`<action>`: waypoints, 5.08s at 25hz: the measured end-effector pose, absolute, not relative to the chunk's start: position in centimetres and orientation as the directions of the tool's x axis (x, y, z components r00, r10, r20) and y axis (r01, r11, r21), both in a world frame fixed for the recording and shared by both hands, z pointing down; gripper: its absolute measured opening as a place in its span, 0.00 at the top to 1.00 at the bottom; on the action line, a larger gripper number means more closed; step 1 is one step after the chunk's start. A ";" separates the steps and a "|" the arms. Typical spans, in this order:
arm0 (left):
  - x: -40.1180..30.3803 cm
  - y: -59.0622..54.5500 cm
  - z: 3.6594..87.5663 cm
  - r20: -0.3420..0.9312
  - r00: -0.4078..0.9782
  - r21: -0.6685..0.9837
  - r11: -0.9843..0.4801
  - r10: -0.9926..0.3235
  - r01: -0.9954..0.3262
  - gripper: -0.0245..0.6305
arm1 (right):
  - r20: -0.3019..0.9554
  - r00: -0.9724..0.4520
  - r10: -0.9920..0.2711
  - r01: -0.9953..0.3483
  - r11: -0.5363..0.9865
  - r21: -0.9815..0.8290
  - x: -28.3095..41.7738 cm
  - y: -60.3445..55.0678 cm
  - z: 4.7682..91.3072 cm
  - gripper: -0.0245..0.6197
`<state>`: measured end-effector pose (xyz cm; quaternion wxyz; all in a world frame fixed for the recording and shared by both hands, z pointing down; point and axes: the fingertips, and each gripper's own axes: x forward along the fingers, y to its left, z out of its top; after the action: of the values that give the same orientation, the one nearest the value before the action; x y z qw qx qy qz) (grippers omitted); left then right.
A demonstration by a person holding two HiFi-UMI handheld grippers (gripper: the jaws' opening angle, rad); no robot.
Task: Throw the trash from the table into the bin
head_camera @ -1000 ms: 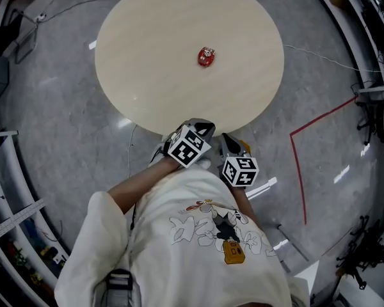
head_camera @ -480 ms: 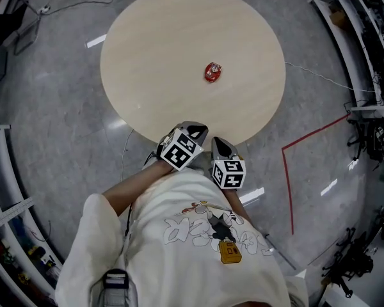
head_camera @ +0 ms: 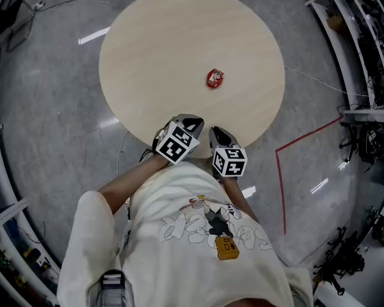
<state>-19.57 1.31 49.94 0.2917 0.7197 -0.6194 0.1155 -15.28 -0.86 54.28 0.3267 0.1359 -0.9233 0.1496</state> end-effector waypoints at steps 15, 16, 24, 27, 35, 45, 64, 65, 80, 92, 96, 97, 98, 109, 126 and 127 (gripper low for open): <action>-28.1 1.4 49.2 0.506 0.137 0.283 0.014 -0.852 -0.959 0.95 | 0.721 -0.667 -0.187 -0.418 0.895 -0.154 -20.3 -10.3 58.8 0.53; -28.7 1.4 49.2 0.506 0.127 0.284 0.026 -0.853 -0.958 0.95 | 0.728 -0.660 -0.185 -0.417 0.896 -0.151 -20.6 -10.9 59.2 0.52; -31.9 0.6 49.1 0.531 0.081 0.311 0.106 -0.844 -0.945 0.95 | 0.770 -0.606 -0.200 -0.408 0.909 -0.084 -24.0 -16.2 60.9 0.39; -32.8 0.6 49.6 0.541 0.084 0.318 0.111 -0.837 -0.941 0.95 | 0.785 -0.590 -0.187 -0.409 0.908 -0.091 -25.7 -17.0 61.9 0.36; -33.6 -0.1 50.5 0.557 0.108 0.330 0.100 -0.824 -0.939 0.95 | 0.839 -0.502 -0.207 -0.474 0.878 -0.067 -29.4 -18.9 64.7 0.33; -34.5 1.4 51.3 0.571 0.084 0.356 0.155 -0.817 -0.921 0.95 | 0.885 -0.371 -0.283 -0.501 0.863 0.066 -31.2 -21.5 66.9 0.38; -31.5 3.3 50.9 0.527 0.081 0.333 0.118 -0.846 -0.935 0.95 | 0.818 -0.515 -0.258 -0.369 0.927 0.061 -28.9 -14.9 63.5 0.46; -31.4 3.6 51.1 0.526 0.081 0.333 0.118 -0.847 -0.936 0.95 | 0.816 -0.519 -0.255 -0.373 0.926 0.053 -28.6 -14.4 63.6 0.46; -24.0 5.0 54.2 0.531 0.210 0.342 -0.019 -0.821 -0.939 0.95 | 0.772 -0.610 -0.175 -0.467 0.867 -0.173 -21.8 -8.3 64.6 0.46; -17.4 2.7 54.2 0.523 0.363 0.332 -0.208 -0.771 -0.920 0.95 | 0.735 -0.638 -0.229 -0.555 0.798 -0.234 -15.8 -7.1 62.6 0.46; -15.8 1.7 53.8 0.523 0.412 0.332 -0.266 -0.746 -0.905 0.95 | 0.729 -0.640 -0.243 -0.581 0.774 -0.252 -13.8 -7.2 62.3 0.46; -15.3 1.6 53.6 0.525 0.421 0.334 -0.275 -0.740 -0.901 0.95 | 0.730 -0.637 -0.246 -0.593 0.762 -0.260 -13.1 -7.1 62.2 0.46; -14.9 1.6 53.5 0.528 0.428 0.336 -0.283 -0.734 -0.898 0.95 | 0.733 -0.631 -0.254 -0.606 0.751 -0.262 -12.4 -7.0 62.1 0.46; -11.6 0.6 54.2 0.560 0.525 0.300 -0.433 -0.641 -0.850 0.95 | 0.700 -0.591 -0.400 -0.747 0.599 -0.289 -6.7 -8.1 61.4 0.46; -0.3 -1.0 52.9 0.605 0.661 0.258 -0.677 -0.443 -0.690 0.95 | 0.682 -0.432 -0.591 -0.902 0.282 -0.327 9.5 -7.2 60.6 0.46; 0.5 -0.7 53.2 0.611 0.666 0.258 -0.687 -0.428 -0.679 0.95 | 0.683 -0.420 -0.597 -0.907 0.260 -0.331 10.5 -6.8 60.8 0.46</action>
<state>0.49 -0.75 53.19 0.2399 0.8806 -0.3143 0.2611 10.51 -6.83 60.81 0.2172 0.4928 -0.7634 0.3568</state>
